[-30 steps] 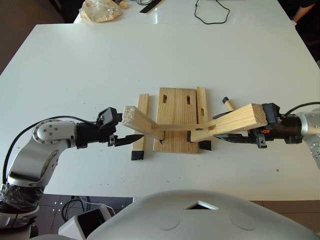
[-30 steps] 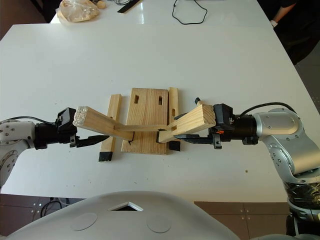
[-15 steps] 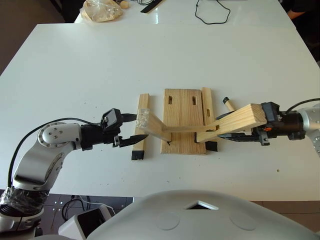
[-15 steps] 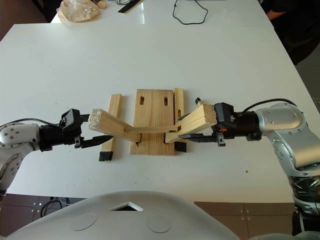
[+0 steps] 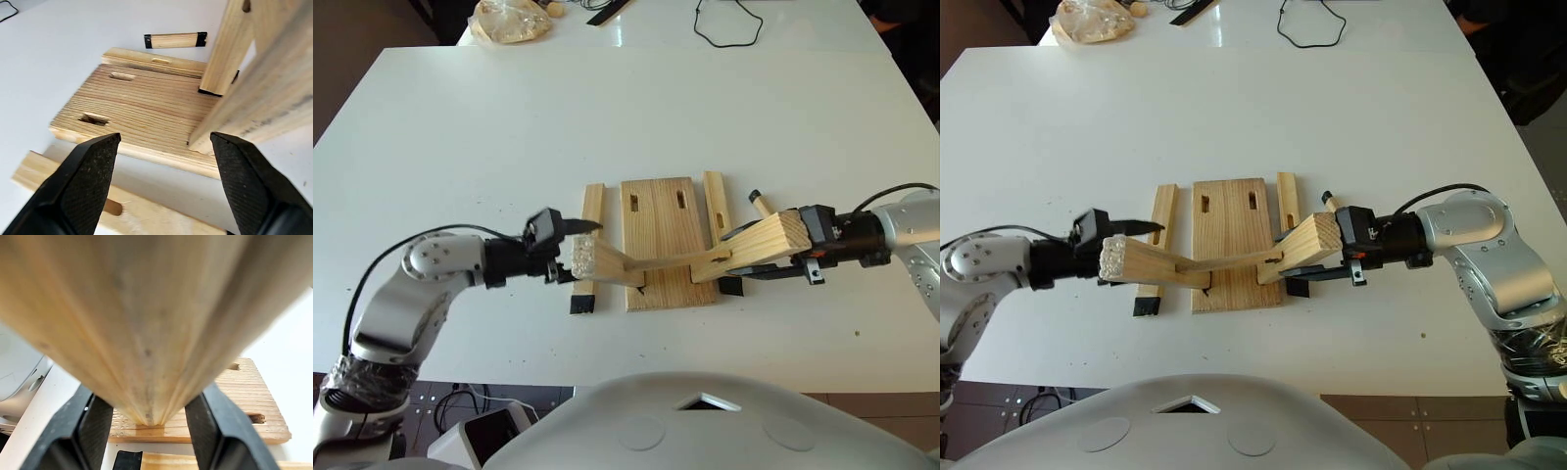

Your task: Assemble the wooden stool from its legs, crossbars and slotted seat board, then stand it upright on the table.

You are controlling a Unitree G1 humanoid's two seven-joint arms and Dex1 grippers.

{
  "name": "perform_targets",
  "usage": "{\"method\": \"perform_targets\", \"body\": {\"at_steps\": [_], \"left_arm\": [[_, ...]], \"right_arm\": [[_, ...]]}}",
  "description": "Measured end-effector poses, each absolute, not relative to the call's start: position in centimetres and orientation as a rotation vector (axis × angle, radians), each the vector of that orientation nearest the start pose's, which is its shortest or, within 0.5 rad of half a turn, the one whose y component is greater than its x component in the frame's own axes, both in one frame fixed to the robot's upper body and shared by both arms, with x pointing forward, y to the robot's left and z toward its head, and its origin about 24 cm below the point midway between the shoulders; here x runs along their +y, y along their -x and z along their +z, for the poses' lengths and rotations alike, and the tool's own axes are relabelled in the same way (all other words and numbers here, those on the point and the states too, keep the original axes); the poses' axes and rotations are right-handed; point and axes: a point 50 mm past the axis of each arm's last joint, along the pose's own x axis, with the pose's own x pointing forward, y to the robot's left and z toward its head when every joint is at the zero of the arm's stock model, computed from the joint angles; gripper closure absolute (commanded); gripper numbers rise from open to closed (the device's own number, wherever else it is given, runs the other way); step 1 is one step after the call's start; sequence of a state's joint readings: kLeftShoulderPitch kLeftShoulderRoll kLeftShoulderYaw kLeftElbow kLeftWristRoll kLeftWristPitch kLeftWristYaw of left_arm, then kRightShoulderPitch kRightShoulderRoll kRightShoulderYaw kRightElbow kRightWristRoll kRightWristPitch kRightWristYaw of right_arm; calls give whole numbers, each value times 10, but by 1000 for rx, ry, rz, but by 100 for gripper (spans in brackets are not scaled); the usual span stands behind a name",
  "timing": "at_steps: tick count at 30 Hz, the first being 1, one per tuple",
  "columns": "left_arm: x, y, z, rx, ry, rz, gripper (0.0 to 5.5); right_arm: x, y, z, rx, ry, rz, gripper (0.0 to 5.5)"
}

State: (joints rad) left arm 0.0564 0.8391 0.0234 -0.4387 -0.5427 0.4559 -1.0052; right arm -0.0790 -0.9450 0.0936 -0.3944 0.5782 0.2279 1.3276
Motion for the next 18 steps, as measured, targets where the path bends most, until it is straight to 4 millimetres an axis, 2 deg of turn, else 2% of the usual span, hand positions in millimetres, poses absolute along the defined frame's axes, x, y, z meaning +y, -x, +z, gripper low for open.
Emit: {"method": "perform_targets", "body": {"at_steps": [2,4,6,8,12,18], "left_arm": [[200,-218,135,268,-192,-1166,210],[191,-235,153,207,-113,-1199,210],[172,-249,170,164,-51,-1293,210],[154,-253,179,162,0,-1413,210],[122,-252,183,244,52,-1639,210],[103,-245,169,354,52,-1752,210]], "right_arm": [[-187,-202,141,196,398,1619,348],[-187,-202,141,192,401,1621,348],[-187,-203,140,188,403,1627,348],[-185,-204,140,185,406,1632,348],[-182,-210,140,183,411,1658,348],[-177,-216,141,170,422,1691,348]]}}
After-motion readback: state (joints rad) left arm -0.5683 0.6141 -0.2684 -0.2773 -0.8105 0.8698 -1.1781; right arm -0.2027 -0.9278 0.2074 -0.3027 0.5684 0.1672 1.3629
